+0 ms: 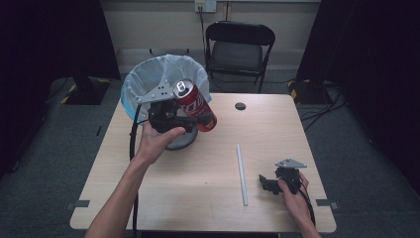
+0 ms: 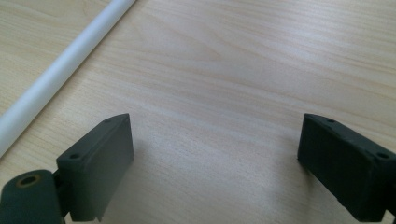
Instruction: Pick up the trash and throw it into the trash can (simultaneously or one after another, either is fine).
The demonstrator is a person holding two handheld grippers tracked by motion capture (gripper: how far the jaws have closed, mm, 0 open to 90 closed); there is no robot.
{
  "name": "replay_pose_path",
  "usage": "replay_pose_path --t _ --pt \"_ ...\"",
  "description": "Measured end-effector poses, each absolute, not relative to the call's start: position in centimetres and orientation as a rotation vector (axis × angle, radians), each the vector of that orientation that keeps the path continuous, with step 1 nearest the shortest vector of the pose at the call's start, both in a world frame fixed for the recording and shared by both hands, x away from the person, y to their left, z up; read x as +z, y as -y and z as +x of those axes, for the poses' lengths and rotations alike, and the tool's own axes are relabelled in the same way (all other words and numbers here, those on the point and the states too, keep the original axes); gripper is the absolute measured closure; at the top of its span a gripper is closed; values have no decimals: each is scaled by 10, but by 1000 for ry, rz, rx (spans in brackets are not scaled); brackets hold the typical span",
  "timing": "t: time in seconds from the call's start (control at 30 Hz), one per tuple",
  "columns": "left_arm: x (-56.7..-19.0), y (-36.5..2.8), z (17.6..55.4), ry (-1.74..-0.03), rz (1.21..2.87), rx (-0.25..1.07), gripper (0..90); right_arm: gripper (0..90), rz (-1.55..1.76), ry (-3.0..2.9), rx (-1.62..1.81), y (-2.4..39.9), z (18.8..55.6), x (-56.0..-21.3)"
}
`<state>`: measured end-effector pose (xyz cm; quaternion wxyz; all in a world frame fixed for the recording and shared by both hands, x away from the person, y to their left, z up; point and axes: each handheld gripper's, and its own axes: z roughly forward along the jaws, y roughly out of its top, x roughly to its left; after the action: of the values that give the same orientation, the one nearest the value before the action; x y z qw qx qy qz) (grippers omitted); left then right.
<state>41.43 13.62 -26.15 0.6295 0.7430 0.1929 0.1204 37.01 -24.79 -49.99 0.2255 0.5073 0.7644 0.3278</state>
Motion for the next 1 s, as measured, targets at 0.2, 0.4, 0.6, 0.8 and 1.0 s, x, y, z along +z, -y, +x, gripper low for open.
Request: replay_pose_path --t 0.2,0.4,0.6,0.8,1.0 --pt "-252 -142 418 -454 1692 296 342 97 1399 -2110 904 248 370 -500" --pt "-246 -146 423 -467 1665 295 342 97 1397 -2111 903 248 370 -500" --pt "-234 -151 430 -481 1617 300 342 97 1397 -2111 903 248 370 -500" --pt "-223 -156 432 -472 1585 317 342 97 1399 -2108 904 248 370 -500" --pt "-216 -159 436 -478 1573 336 342 97 1399 -2110 904 248 370 -500"
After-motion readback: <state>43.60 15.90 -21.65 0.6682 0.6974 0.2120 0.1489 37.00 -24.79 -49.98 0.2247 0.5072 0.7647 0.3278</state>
